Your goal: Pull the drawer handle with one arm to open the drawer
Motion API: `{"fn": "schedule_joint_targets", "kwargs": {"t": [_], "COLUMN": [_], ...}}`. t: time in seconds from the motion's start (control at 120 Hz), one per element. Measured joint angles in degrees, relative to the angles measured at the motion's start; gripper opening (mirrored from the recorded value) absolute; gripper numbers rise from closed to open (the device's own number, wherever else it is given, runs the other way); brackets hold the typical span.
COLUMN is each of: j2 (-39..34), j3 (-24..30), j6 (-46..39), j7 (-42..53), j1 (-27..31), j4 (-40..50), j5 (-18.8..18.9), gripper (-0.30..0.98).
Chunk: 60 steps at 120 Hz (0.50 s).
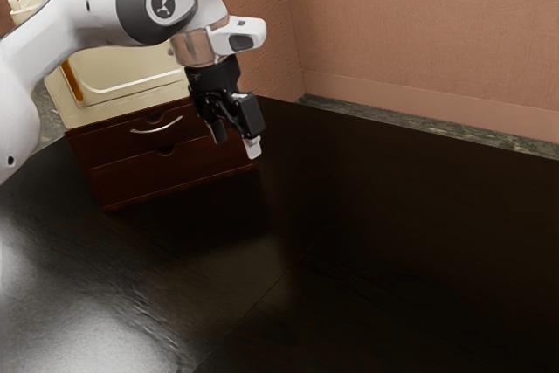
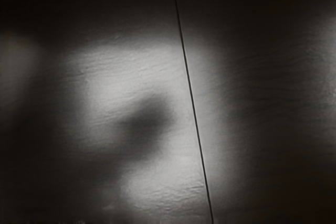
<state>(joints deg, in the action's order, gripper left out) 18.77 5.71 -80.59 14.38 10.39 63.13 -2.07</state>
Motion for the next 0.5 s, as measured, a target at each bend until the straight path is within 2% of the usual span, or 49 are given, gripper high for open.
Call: {"fn": "schedule_joint_targets", "kwargs": {"t": [0.417, 0.5], "j2": [-0.64, -2.95], "j3": [0.25, 0.03], "j6": [0.82, 1.37], "j7": [-0.39, -0.53], "j1": [0.92, 0.91], "j4": [-1.42, -2.98], "j5": [-0.22, -0.60], "gripper": [0.69, 0.69]}}
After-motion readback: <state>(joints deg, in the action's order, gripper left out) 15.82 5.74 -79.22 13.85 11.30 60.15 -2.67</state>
